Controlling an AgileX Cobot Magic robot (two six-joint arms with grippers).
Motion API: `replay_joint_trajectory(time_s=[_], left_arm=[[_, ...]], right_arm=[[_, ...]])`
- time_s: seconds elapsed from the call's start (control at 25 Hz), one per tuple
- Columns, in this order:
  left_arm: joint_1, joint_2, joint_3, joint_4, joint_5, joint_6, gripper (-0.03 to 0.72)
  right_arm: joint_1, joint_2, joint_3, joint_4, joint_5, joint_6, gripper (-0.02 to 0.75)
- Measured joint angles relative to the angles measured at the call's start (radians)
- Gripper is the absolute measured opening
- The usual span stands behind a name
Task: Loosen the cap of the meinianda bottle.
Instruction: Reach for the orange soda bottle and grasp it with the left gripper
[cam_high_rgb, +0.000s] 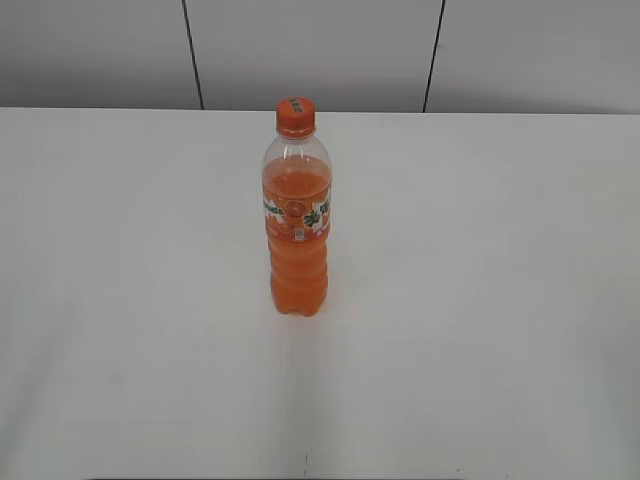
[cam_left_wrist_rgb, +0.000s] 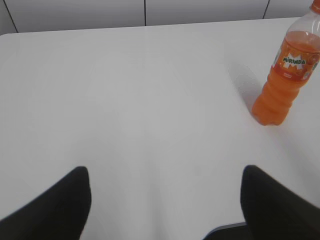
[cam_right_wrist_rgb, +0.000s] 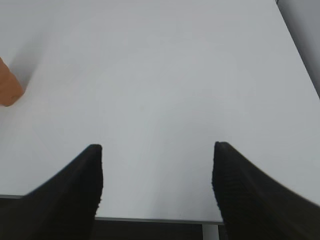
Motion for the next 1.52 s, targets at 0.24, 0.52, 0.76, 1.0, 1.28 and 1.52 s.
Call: replay_joint_trajectory(time_s=[0.24,0.52,0.76,1.0,1.28,1.52], left_arm=[[0.0,0.0,0.0,0.0,0.0,0.0,0.562],[0.0,0.0,0.0,0.0,0.0,0.0,0.562],[0.0,0.0,0.0,0.0,0.0,0.0,0.562],[0.0,0.0,0.0,0.0,0.0,0.0,0.562],[0.0,0.0,0.0,0.0,0.0,0.0,0.562],[0.0,0.0,0.0,0.0,0.0,0.0,0.562]], right_arm=[[0.0,0.0,0.0,0.0,0.0,0.0,0.513],[0.0,0.0,0.0,0.0,0.0,0.0,0.513],[0.0,0.0,0.0,0.001,0.0,0.0,0.513],[0.0,0.0,0.0,0.002,0.0,0.0,0.513],[0.0,0.0,0.0,0.003,0.0,0.0,0.513],[0.0,0.0,0.0,0.003,0.0,0.0,0.513]])
